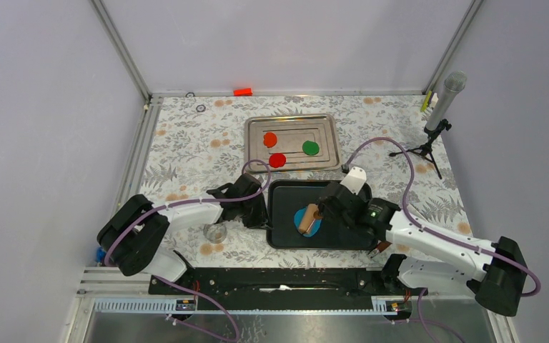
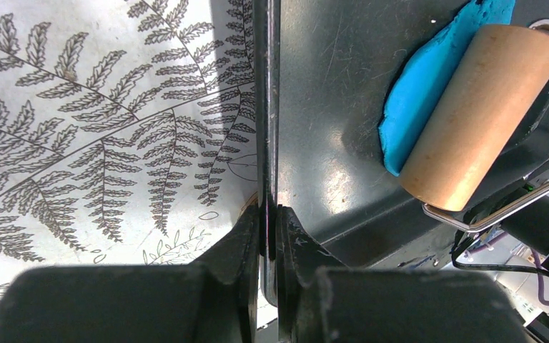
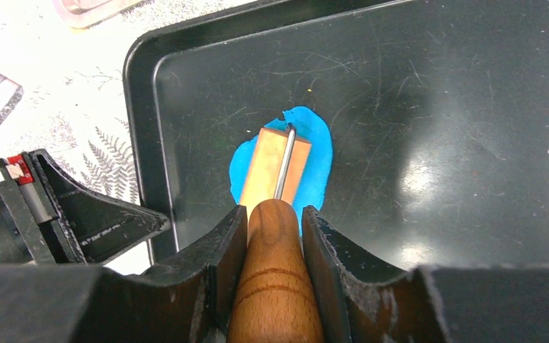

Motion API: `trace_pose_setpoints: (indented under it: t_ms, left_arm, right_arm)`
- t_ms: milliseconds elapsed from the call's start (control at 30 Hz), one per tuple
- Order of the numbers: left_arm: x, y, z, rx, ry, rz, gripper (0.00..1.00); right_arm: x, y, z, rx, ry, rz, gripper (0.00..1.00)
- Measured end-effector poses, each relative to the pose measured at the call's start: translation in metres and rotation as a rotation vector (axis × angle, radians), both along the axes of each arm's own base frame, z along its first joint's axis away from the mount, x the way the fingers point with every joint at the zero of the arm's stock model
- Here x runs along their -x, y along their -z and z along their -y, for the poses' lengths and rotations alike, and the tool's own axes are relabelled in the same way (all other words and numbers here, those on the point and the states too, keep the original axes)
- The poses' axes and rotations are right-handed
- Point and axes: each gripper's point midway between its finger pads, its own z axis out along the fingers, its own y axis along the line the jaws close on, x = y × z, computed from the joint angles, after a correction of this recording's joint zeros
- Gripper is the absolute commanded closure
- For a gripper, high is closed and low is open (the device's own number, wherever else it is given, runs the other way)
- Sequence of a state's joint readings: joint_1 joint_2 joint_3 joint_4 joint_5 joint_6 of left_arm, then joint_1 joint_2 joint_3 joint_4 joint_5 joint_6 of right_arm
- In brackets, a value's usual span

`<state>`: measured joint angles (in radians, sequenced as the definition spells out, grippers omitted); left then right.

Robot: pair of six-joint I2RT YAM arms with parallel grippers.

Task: Roll out the dumpling wrappers from the dough
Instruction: Flatten out the dough on the work surface.

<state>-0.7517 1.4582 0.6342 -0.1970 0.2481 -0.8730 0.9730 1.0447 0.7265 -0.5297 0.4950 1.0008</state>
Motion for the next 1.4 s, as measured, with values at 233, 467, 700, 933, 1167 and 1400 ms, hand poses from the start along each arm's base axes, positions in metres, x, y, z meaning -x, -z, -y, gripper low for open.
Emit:
trace_pose_setpoints:
  t_ms: [233,467,700,933,1167,1400]
  left_arm:
    - [-0.001,-0.001,-0.001,0.002,-0.006,0.009,1.00]
    - [0.000,-0.001,-0.002,0.001,-0.014,0.012,1.00]
    - [0.002,0.000,-0.004,-0.002,-0.015,0.011,1.00]
    - [0.002,0.000,-0.005,-0.006,-0.018,0.005,1.00]
    - [-0.001,0.000,-0.010,-0.026,-0.046,0.000,1.00]
    - [-0.001,0.000,-0.010,-0.026,-0.048,-0.001,1.00]
  right_arm:
    - [-0.016,0.003,-0.023,-0.040,0.019,0.017,1.00]
    - [-0.019,0.002,-0.031,-0.093,0.041,0.025,1.00]
    - [0.009,-0.003,0.019,-0.001,0.064,-0.013,1.00]
    - [0.000,0.003,0.020,0.114,0.045,-0.017,1.00]
    - [-0.019,-0.001,0.009,0.155,0.041,0.036,1.00]
    - [-0.002,-0.008,0.013,0.160,-0.017,-0.027,1.00]
